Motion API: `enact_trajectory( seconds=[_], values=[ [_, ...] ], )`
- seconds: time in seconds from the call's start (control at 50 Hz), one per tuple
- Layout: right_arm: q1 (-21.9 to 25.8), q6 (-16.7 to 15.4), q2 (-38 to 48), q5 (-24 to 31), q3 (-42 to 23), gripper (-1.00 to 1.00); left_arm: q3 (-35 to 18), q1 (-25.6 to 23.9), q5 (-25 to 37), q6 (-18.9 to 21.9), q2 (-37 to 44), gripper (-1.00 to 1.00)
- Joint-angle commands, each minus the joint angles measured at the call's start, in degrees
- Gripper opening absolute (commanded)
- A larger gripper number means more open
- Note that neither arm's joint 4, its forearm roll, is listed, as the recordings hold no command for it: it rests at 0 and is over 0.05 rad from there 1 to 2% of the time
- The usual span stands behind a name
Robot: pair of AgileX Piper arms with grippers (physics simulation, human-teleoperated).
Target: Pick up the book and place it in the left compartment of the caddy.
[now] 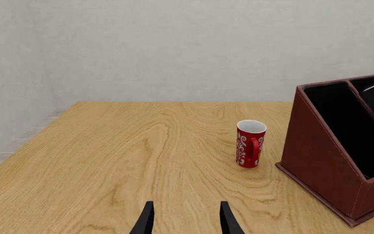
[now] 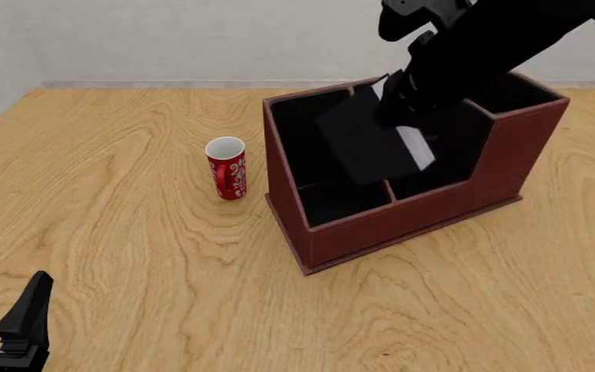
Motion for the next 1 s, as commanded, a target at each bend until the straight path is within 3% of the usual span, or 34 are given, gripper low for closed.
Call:
enact_trajectory(
  seconds=[0.02, 1.0],
  values=[
    [0.0, 1.0, 1.6, 0.0, -1.9, -1.0, 0.0, 0.0, 0.0, 0.0, 0.0, 1.0],
    [0.1, 2.5, 10.3, 0.0, -7.1, -1.0, 0.0, 0.0, 0.0, 0.0, 0.0, 1.0]
  ],
)
